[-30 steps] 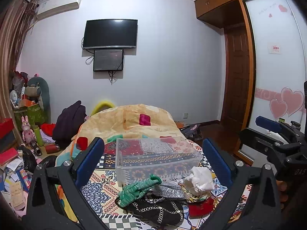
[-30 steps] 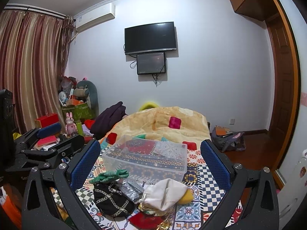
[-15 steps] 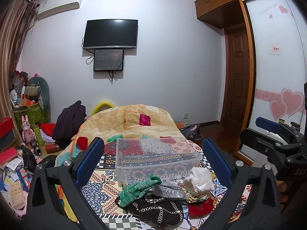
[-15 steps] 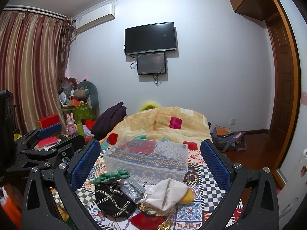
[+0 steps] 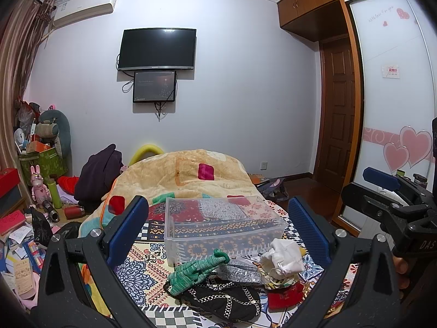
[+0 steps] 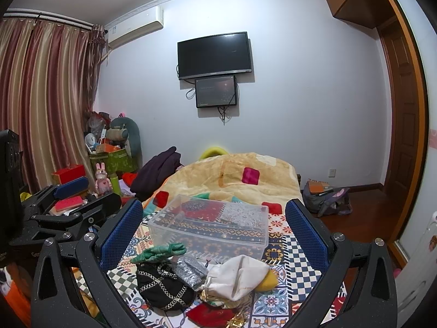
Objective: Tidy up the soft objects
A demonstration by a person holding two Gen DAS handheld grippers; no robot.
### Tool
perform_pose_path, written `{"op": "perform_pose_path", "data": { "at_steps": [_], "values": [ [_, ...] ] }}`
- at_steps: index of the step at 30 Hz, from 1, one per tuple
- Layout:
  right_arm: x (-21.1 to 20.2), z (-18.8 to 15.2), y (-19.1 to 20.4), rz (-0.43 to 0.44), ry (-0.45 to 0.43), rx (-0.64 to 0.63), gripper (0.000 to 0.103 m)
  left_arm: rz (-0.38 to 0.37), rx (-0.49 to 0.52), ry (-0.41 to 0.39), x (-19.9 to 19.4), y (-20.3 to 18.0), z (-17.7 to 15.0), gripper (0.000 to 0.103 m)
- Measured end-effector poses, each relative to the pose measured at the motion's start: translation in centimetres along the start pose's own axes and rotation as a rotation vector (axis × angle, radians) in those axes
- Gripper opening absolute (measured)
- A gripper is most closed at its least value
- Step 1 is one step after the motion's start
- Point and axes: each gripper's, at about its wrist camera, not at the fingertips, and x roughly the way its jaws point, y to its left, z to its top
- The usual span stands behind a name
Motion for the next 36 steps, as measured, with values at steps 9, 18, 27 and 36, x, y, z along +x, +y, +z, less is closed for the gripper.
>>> {"op": "perform_pose_path", "data": {
  "at_steps": [9,18,27,36],
  "values": [
    [0.0,0.0,0.0,0.0,0.0,0.001,0.103,0.0,0.001,-0.001,0.0,0.0,0.0,0.103],
    [-0.1,-0.1,0.0,0.001,0.0,0.003,0.103,0.0,0.0,-0.001,-0.1,0.1,0.0,0.103],
    [0.1,-0.3,0.0,0.0,0.013,0.006,0.103,-0.012,0.002,0.022,0.1,0.1,0.0,0.103],
    [2.9,-2.2,-2.1,0.009,0.166,0.049,0.103,-0.023,-0.037,0.173,3.5,1.7,-2.0,0.103]
  ]
}}
